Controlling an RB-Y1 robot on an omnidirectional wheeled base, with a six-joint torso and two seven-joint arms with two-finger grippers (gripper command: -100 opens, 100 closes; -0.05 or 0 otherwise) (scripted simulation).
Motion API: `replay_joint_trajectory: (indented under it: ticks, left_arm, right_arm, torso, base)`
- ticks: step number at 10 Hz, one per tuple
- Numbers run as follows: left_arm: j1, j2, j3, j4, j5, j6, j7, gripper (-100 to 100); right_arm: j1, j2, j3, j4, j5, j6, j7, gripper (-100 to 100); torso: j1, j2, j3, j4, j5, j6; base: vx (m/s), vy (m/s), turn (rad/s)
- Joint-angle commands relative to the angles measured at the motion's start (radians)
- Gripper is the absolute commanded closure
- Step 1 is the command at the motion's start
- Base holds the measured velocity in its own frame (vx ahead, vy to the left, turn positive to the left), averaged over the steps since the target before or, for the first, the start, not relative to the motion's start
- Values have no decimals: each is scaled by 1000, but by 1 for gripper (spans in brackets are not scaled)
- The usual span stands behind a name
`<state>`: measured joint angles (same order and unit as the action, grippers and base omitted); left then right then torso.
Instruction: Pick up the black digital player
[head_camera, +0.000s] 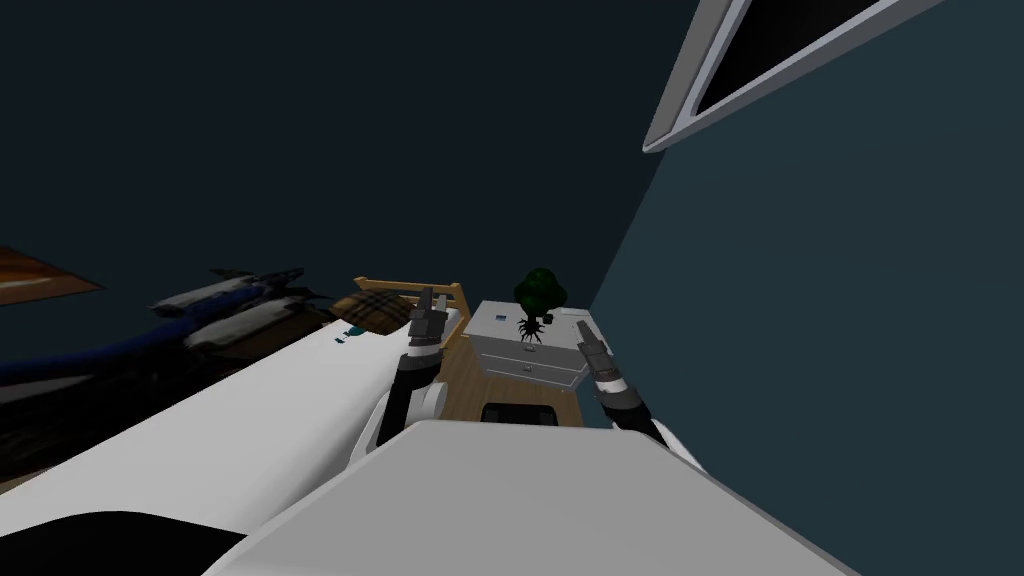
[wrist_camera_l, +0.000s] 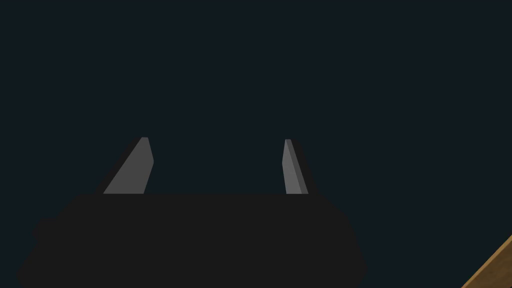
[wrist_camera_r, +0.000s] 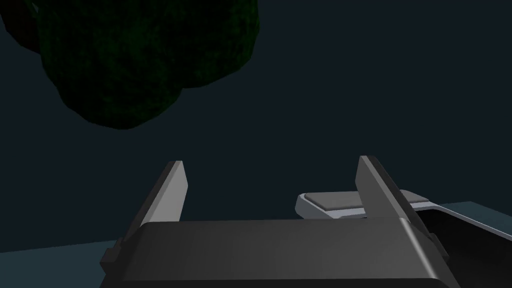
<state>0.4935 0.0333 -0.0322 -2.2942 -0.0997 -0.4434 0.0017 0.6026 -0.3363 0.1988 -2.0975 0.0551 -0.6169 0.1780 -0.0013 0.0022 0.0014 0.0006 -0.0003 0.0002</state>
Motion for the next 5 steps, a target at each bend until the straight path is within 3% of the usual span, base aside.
replay_joint_trajectory:
  ticks: [1,2,5]
  left_arm:
    - [0,0,0,0,0,0,0,0]
    - [0,0,0,0,0,0,0,0]
    - [0,0,0,0,0,0,0,0]
  right_arm:
    - [19,-50,28,27,8,2,16,-100]
    - [32,-81,50,56,13,5,28,-100]
    - [45,-150,72,87,19,8,40,-100]
  torso:
    - [0,0,0,0,0,0]
    - [0,1,0,0,0,0]
    - [0,0,0,0,0,0]
  base:
    - [-46,-3,171]
    - [-73,-4,346]
    - [-38,-2,149]
